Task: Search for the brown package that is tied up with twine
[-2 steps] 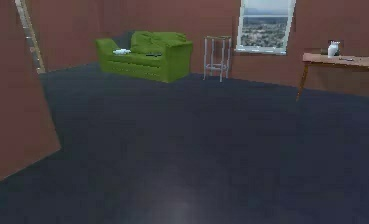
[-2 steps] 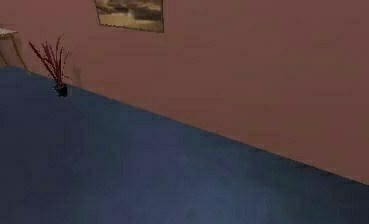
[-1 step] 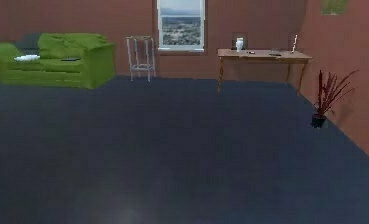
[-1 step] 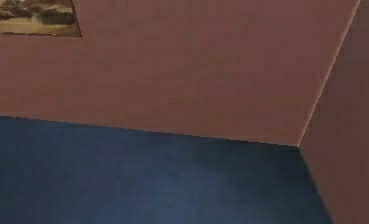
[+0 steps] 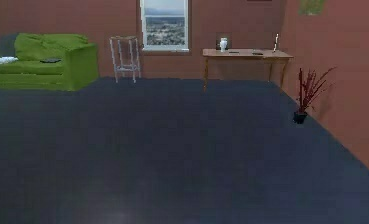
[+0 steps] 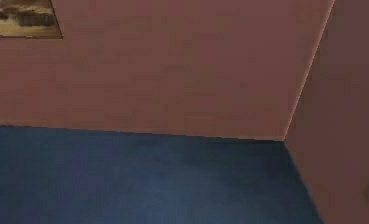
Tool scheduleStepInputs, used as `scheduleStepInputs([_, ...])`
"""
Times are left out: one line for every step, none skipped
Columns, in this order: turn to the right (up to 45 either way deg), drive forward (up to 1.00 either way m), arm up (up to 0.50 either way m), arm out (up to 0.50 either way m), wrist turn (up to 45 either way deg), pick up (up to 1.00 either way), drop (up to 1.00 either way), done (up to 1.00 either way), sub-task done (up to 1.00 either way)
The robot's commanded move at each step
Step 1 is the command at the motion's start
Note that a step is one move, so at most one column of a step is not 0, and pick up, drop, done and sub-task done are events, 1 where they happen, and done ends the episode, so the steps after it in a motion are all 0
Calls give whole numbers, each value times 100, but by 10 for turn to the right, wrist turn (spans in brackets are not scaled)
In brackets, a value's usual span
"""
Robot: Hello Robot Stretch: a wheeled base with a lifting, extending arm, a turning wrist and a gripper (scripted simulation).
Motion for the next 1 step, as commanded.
scheduleStepInputs([0, 100, 0, 0, 0, 0, 0, 0, 0])
